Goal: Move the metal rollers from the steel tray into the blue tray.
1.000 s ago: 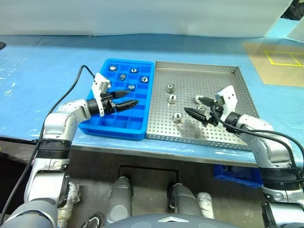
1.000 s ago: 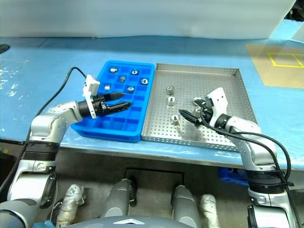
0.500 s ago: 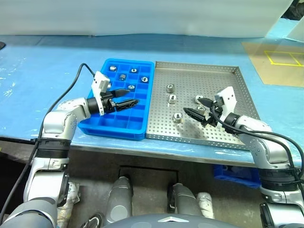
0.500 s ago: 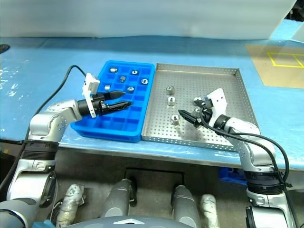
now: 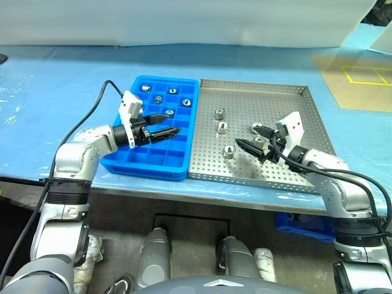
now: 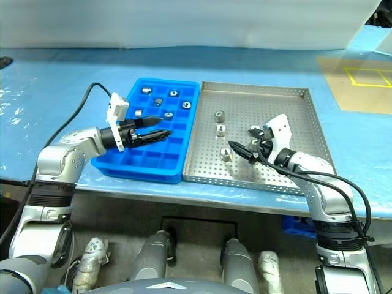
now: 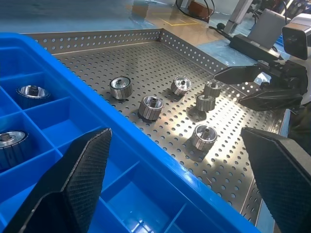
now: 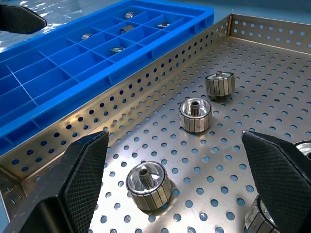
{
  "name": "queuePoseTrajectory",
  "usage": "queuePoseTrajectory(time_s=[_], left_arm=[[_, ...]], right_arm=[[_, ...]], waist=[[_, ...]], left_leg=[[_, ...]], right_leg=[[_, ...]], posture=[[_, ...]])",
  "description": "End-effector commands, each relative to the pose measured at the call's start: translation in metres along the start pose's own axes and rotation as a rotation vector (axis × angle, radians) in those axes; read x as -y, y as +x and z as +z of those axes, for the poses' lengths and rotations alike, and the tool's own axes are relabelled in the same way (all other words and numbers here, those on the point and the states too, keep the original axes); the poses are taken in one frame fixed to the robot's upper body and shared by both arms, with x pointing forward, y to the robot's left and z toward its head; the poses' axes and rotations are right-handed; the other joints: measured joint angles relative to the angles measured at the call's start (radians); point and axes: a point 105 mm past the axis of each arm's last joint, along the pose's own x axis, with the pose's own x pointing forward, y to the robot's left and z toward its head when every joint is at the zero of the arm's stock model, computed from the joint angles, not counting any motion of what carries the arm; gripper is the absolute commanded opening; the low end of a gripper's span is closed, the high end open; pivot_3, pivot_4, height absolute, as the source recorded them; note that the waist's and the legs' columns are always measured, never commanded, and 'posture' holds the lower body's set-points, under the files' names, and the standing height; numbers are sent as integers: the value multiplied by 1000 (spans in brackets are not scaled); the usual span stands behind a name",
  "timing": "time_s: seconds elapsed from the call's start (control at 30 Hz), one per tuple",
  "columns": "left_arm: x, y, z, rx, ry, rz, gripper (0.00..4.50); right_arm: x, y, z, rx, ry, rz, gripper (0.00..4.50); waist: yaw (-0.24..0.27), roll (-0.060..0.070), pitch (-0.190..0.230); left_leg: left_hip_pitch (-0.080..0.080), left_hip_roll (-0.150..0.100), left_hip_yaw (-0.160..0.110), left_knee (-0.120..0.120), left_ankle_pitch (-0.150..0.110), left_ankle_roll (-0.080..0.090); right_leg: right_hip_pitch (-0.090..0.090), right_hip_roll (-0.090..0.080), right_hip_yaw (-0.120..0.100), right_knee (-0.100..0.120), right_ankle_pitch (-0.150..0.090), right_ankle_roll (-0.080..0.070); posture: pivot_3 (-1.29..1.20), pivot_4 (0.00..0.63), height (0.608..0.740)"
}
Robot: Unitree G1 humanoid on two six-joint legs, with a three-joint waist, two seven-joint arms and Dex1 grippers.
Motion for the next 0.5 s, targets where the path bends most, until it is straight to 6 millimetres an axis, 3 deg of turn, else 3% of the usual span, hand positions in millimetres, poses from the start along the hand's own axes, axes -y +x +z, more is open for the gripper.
queuePoseTrajectory(time_s=[0.03,0.5], left_arm=[[5,0,9,22,32,-17,4500],[6,0,9,17,30,-24,4500]], right_arm=[[-5,-4,14,43,-43,12,4487],[-17,1,35,53,-53,20,4487]], waist=[[0,0,0],[0,0,0]], left_leg=[[0,0,0,0,0,0],[0,0,0,0,0,0]], right_leg=[[0,0,0,0,0,0],[0,0,0,0,0,0]], posture=[[-46,150,740],[-46,150,740]])
